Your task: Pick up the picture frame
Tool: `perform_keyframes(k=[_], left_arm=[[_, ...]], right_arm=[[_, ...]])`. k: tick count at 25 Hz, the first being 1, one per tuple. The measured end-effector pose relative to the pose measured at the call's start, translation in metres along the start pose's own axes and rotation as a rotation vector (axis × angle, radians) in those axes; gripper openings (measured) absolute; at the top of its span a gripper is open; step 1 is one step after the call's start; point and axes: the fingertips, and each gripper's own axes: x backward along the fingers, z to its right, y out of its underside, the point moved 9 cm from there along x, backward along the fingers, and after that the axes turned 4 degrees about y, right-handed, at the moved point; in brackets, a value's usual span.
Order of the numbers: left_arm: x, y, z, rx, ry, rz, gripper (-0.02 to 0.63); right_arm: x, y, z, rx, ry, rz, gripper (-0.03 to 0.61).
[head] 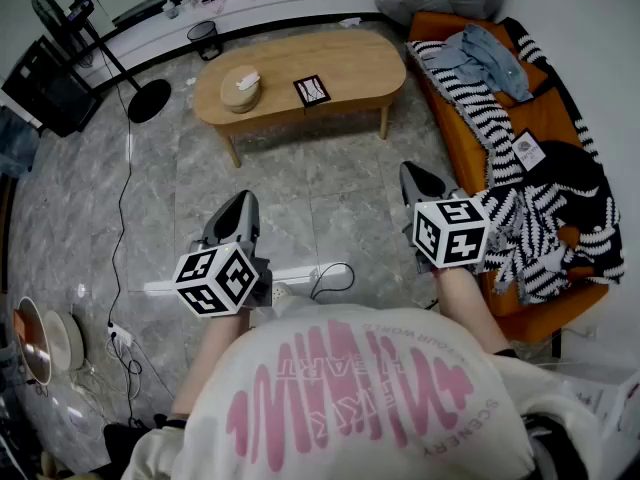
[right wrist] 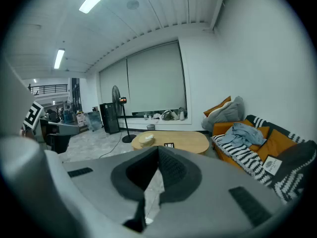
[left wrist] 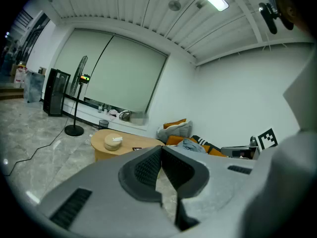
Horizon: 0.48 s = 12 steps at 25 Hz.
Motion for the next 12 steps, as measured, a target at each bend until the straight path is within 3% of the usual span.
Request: perform_keyframes(k=[5, 12], left_arm=[[-0.004, 0.003, -0.001, 0.007, -0.003, 0.006, 0.005], [-0.025, 0.010, -0.023, 0.035, -0.010, -0.051, 0.005]], right_arm=[[-0.004, 0.005, 0.004, 0.011, -0.004, -0.011, 0.005], [-0.033, 0.015, 0.009, -0.019, 0.009, -0.071, 0.005]])
